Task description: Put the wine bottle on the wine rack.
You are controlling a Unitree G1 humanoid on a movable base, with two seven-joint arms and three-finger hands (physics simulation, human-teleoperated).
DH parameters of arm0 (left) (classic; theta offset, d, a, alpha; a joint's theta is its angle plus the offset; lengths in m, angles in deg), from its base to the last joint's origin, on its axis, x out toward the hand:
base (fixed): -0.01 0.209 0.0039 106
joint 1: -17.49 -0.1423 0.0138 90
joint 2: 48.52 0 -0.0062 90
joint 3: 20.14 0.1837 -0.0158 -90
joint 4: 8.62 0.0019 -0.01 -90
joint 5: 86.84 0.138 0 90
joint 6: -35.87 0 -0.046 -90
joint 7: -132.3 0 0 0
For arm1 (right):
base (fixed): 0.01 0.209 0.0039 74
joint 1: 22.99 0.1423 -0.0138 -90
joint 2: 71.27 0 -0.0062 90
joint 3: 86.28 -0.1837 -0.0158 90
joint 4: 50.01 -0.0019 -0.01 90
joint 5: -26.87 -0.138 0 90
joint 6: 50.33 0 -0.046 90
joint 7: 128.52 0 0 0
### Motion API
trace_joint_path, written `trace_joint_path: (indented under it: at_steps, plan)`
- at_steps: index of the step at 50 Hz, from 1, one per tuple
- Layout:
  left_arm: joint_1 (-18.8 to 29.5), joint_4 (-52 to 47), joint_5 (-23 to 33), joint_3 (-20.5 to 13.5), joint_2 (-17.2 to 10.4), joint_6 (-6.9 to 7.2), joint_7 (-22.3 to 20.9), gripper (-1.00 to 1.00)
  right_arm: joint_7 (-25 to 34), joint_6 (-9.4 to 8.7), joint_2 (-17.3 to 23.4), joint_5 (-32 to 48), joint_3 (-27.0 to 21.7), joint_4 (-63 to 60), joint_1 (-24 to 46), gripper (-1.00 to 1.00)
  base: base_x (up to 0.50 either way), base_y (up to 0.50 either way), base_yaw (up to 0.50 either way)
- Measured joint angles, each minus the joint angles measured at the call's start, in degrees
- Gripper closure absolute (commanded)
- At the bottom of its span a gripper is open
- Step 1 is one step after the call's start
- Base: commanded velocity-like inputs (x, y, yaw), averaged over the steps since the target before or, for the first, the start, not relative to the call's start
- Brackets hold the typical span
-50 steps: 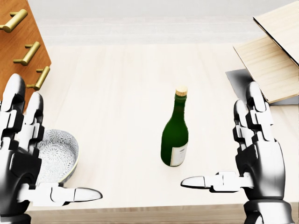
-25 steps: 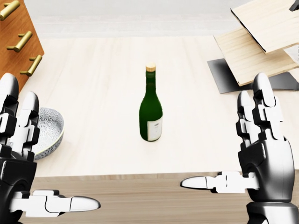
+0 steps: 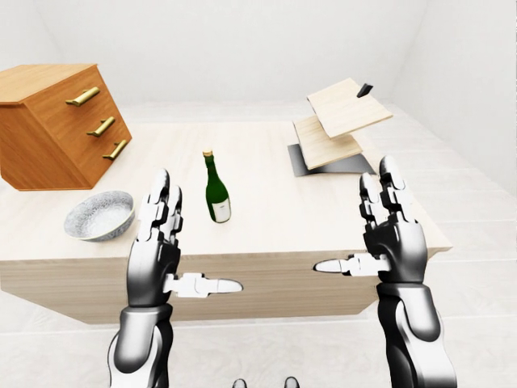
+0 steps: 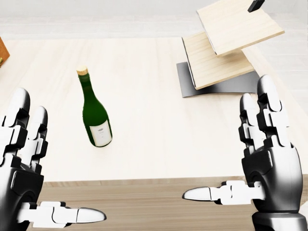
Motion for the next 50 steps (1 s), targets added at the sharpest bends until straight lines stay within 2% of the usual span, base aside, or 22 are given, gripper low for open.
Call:
trace_joint_path:
  at_steps: [11,17,50]
  plan:
    - [0.03,-1.11,-0.05,0.65,0.01,0.00,0.24,-1.00,0.67,0.00,-0.10,-2.00,0.24,-0.46,-0.61,-1.00,0.00,-0.50,0.00]
    - [0.22,-2.18,0.05,1.32,-0.06,0.00,0.36,-1.00,0.80,0.00,-0.04,-2.51,0.39,-0.03,-0.64,-1.00,0.00,-0.09,0.00]
    - [-1.12,0.05,-0.40,0.97,-0.23,0.00,0.08,-1.00,0.21,0.00,-0.05,-5.11,1.41,1.40,-0.33,-1.00,0.00,0.00,0.48]
